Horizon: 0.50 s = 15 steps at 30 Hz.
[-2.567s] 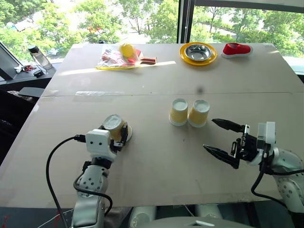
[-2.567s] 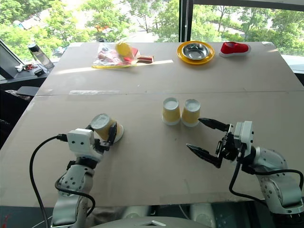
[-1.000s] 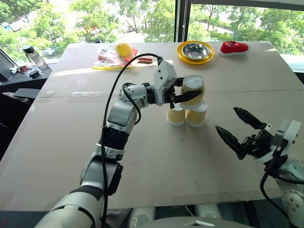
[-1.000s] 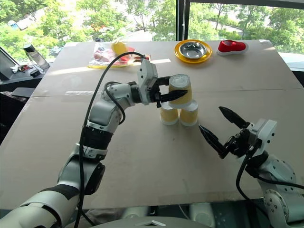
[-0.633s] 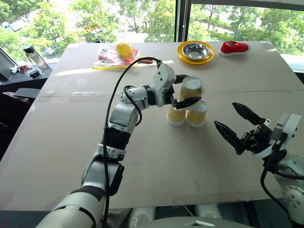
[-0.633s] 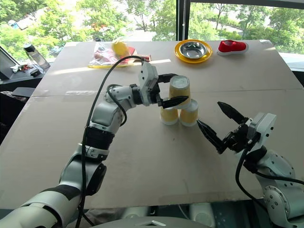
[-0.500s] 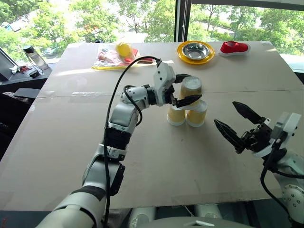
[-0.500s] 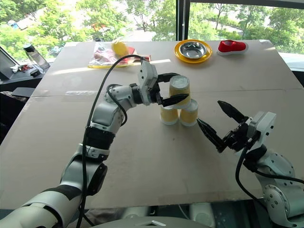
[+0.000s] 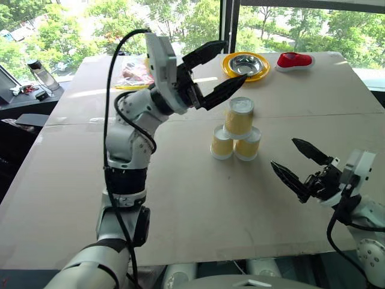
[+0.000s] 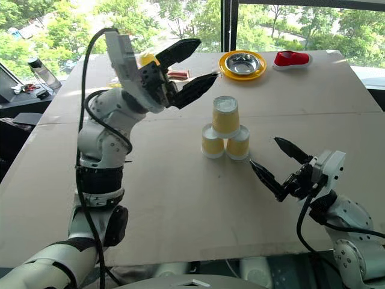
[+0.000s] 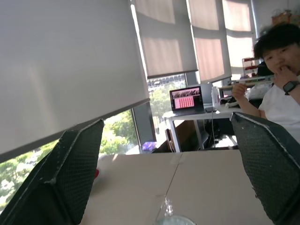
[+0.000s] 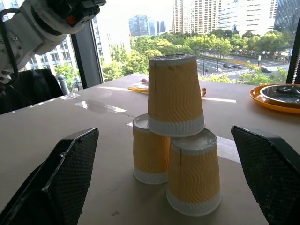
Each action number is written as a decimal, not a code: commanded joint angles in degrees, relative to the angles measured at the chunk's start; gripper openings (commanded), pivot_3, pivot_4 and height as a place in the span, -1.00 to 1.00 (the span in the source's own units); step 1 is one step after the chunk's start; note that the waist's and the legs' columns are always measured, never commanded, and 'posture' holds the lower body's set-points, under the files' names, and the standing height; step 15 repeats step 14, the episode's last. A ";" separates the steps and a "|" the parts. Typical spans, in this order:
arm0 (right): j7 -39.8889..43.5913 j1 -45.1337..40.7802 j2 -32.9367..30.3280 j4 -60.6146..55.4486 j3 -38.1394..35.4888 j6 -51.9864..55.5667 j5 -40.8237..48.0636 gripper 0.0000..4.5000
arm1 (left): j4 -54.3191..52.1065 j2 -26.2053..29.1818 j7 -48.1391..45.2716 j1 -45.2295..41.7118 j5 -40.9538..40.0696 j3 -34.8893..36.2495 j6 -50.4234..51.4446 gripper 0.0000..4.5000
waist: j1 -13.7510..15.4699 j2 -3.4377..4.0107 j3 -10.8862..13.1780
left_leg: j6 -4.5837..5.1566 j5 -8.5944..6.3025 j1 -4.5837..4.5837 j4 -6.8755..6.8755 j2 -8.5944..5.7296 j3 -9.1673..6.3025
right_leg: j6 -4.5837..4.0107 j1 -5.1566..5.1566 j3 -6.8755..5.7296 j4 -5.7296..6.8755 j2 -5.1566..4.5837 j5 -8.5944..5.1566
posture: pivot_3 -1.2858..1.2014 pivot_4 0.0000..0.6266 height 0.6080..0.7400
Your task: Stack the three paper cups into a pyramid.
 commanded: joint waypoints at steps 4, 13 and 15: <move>8.76 4.04 -1.73 9.28 -1.36 -6.97 -3.73 1.00 | -14.67 6.90 6.41 29.25 1.81 5.46 6.08 0.98 | -0.02 -0.11 0.12 | 0.02 -0.01 0.02 -0.07 0.21 -0.03 | -0.02 0.00 0.02 0.01 -0.01 -0.01 | 0.03 -0.52 1.00; 12.86 1.42 -4.71 22.14 0.42 -10.28 -10.71 1.00 | -18.00 2.53 15.34 49.37 11.81 -0.24 0.60 0.98 | 1.78 -0.09 0.10 | 0.03 -0.03 0.54 -0.02 0.05 0.31 | -0.21 0.54 0.27 -0.10 -0.37 -0.09 | 0.03 -0.52 1.00; 13.17 0.98 -4.80 22.71 0.29 -10.16 -10.43 1.00 | -17.78 2.14 16.04 49.62 12.50 -0.46 0.16 0.98 | 1.78 -0.09 0.10 | 0.03 -0.03 0.55 -0.02 0.05 0.34 | -0.22 0.54 0.31 -0.09 -0.37 -0.09 | 0.03 -0.52 1.00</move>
